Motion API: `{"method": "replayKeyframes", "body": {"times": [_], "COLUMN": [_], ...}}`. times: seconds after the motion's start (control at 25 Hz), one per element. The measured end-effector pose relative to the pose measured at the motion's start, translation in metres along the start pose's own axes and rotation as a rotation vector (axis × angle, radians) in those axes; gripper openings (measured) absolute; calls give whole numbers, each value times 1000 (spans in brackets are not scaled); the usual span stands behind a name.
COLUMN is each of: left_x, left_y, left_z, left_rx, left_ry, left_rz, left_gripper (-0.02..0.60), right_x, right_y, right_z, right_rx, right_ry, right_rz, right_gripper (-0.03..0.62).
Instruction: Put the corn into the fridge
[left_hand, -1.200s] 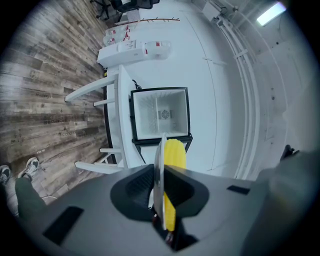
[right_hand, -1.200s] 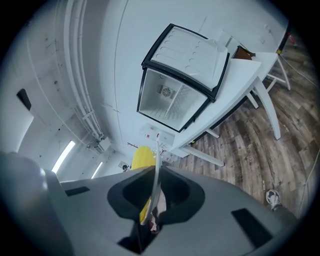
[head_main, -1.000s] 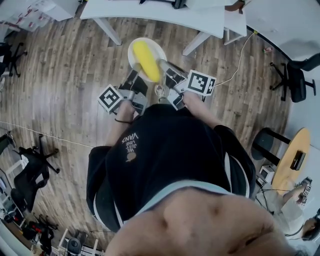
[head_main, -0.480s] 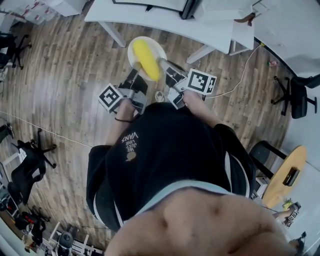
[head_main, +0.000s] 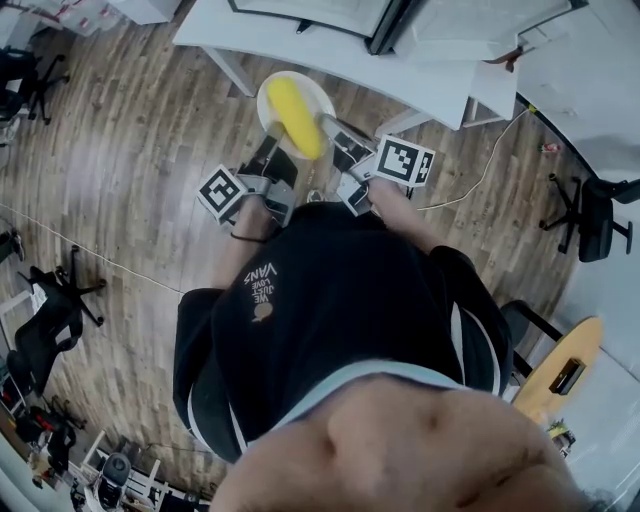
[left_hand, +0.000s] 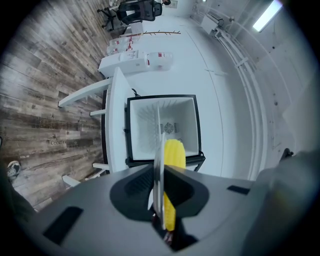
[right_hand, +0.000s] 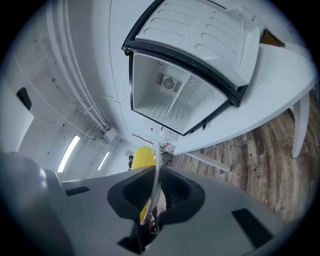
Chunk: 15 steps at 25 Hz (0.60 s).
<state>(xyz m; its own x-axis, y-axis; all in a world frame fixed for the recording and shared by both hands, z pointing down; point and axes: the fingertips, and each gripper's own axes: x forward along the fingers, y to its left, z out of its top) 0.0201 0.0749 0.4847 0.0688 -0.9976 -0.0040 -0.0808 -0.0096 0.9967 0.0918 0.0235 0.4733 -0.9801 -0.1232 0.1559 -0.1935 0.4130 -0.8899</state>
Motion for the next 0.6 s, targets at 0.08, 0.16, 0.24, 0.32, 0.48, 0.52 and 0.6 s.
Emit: {"method": "replayKeyframes", "body": {"times": [0.08,0.16,0.24,0.32,0.48,0.52,0.6], "left_x": [3,6,11,16,25,28,34], "left_y": [1,2,3,3,5,6,7], "left_z": [2,5,7,10,18,21,27], "left_rx": [-5,-3,-5,-12,-21,-22,-25], "left_ry": [-10,-17,-21,-25,-24,-21,-15], "left_rz": [4,7,6,6,12,14,13], "left_gripper": [43,43,43,43,43,43,43], "right_x": [3,6,9,13,22,25,31], "right_y": [-1,-2,-4,-6,-9,-10,-12], "right_z": [4,7,11,16,24,26,30], "right_rx": [-3,-5,-5,-4,1,2,4], "right_ry": [10,18,25,30,29,27,22], "right_rz": [2,6,7,7,4,2,-1], "right_gripper": [29,29,29,29,29,29,29]}}
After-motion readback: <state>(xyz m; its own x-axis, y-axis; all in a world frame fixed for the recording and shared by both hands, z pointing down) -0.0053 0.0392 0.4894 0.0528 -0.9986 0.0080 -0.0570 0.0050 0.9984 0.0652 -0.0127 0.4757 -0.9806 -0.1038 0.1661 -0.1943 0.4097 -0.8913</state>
